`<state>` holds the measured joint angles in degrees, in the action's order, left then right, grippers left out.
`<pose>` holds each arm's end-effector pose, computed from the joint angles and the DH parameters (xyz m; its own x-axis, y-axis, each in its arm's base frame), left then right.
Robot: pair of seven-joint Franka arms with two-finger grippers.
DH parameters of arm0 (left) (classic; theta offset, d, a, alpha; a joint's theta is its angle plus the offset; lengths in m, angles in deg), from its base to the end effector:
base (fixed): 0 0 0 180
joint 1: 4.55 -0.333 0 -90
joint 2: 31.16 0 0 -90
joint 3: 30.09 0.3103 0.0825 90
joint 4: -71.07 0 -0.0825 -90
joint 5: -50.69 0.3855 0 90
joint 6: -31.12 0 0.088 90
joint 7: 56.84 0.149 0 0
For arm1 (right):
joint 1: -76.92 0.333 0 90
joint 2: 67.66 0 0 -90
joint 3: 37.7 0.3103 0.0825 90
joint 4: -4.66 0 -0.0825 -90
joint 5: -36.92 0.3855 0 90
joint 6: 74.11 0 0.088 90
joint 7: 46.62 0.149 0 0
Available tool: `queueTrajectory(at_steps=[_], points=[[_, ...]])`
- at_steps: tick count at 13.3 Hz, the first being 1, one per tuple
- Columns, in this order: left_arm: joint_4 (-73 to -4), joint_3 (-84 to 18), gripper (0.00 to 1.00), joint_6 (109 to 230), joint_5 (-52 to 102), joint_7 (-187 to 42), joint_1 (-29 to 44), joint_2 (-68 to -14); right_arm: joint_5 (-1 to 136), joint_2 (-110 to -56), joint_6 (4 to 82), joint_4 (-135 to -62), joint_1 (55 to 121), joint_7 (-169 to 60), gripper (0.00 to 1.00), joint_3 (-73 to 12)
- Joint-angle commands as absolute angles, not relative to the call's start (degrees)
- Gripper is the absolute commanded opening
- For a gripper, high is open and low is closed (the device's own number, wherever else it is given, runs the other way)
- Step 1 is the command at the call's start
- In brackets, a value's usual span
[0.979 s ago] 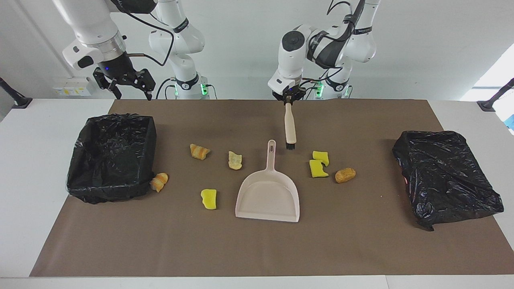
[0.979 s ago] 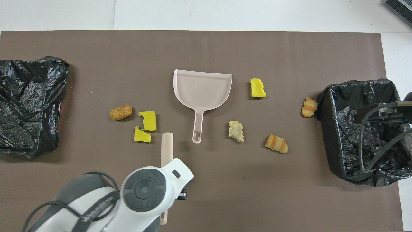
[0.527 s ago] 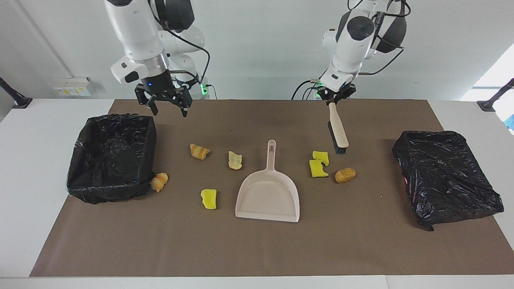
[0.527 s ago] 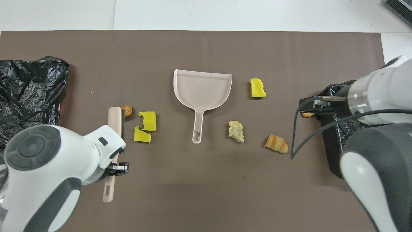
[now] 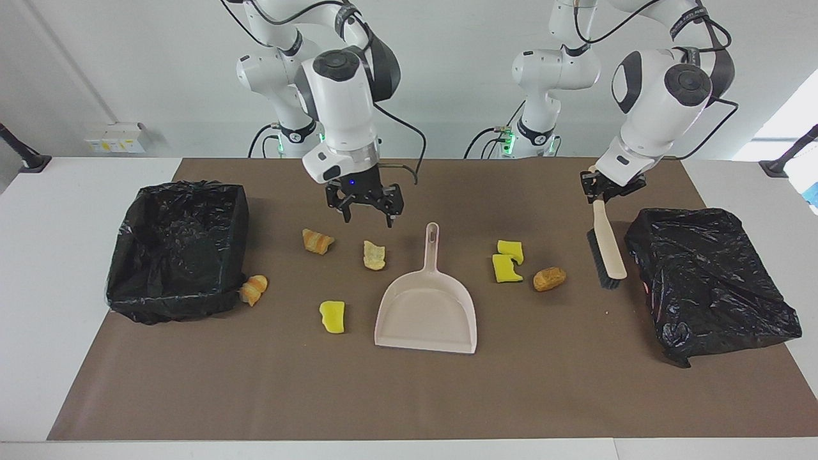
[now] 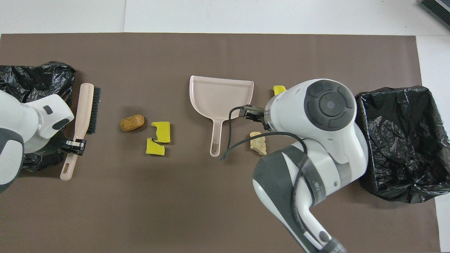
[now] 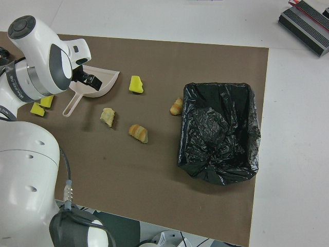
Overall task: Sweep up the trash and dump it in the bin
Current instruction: 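Lift the brush with the left gripper while the right gripper reaches the dustpan, then grasp the dustpan handle with the right gripper and drag it toward the crumbs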
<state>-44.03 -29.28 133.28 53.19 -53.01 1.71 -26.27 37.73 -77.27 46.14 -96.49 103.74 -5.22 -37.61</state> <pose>0.5105 -0.0430 0.4337 0.9752 -0.1695 -0.1426 -0.1755 -0.9840 -0.0303 0.5650 0.2881 0.4332 0.9585 -0.2611 0.1147 -0.2477 -0.9615 -0.1191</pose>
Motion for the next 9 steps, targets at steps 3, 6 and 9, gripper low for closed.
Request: queueTrajectory(at_steps=[3, 6, 9], points=[[-43.4, -30.2, 0.00, 137.9, 54.3, -46.7, -2.0, -30.4, 36.4, -85.1, 55.8, -95.3, 109.3, 5.3, 1.00, -38.1], [-44.0, -30.2, 0.00, 138.3, 54.3, -46.6, -2.6, -30.7, 31.2, -89.4, 59.6, -95.4, 112.9, 11.1, 1.00, -38.1], [-44.8, -30.2, 0.00, 138.2, 54.3, -46.6, -2.6, -30.2, 26.6, -90.5, 59.7, -96.8, 114.8, 12.4, 1.00, -38.1]])
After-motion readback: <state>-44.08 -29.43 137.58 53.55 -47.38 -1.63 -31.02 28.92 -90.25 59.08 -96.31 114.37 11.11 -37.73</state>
